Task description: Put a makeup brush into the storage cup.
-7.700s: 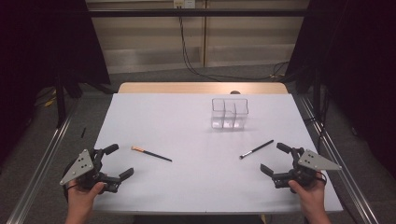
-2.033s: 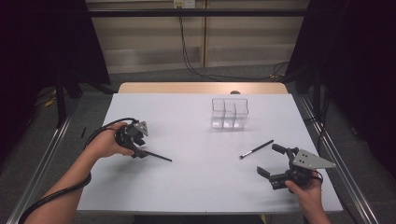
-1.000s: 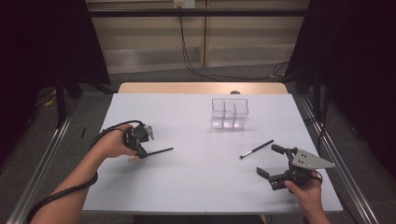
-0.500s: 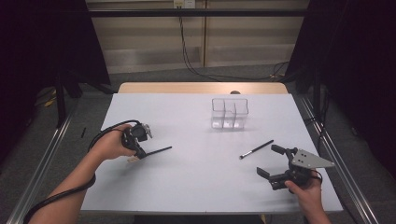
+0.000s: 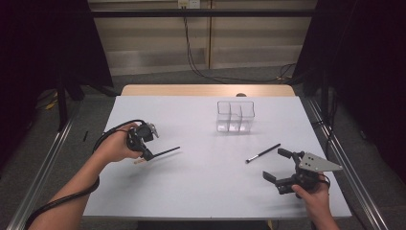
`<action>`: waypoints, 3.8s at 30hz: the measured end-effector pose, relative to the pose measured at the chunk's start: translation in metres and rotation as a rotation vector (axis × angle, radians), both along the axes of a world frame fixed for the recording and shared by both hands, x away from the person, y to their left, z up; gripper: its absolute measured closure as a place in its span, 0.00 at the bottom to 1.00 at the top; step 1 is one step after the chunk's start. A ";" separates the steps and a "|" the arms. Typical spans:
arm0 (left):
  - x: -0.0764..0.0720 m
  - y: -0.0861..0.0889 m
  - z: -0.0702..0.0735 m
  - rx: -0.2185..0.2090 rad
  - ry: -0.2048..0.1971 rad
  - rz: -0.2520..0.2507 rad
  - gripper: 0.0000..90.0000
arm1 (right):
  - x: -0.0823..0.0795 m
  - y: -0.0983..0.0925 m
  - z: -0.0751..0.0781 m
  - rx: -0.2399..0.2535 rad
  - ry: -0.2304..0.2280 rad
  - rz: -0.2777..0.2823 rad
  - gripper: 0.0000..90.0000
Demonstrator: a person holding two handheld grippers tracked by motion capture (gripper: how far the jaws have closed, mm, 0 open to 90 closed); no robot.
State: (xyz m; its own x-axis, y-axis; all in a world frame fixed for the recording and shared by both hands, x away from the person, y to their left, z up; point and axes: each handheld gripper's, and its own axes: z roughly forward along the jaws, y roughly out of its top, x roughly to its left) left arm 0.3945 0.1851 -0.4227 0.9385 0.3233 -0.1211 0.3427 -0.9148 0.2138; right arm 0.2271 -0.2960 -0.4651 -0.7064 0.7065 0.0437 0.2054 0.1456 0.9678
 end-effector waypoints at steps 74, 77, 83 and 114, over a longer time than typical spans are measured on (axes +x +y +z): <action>-0.017 -0.141 0.027 -0.146 0.001 -0.234 0.93 | 0.017 0.021 0.021 0.007 -0.014 0.049 0.00; -0.017 -0.143 0.028 -0.151 -0.008 -0.239 0.93 | 0.019 0.020 0.023 0.013 -0.015 0.057 0.00; -0.018 -0.151 0.029 -0.153 -0.007 -0.254 0.93 | 0.027 0.022 0.029 0.002 -0.025 0.063 0.00; -0.021 -0.173 0.029 -0.156 -0.005 -0.309 0.93 | 0.080 0.068 0.047 -0.321 0.214 0.270 0.00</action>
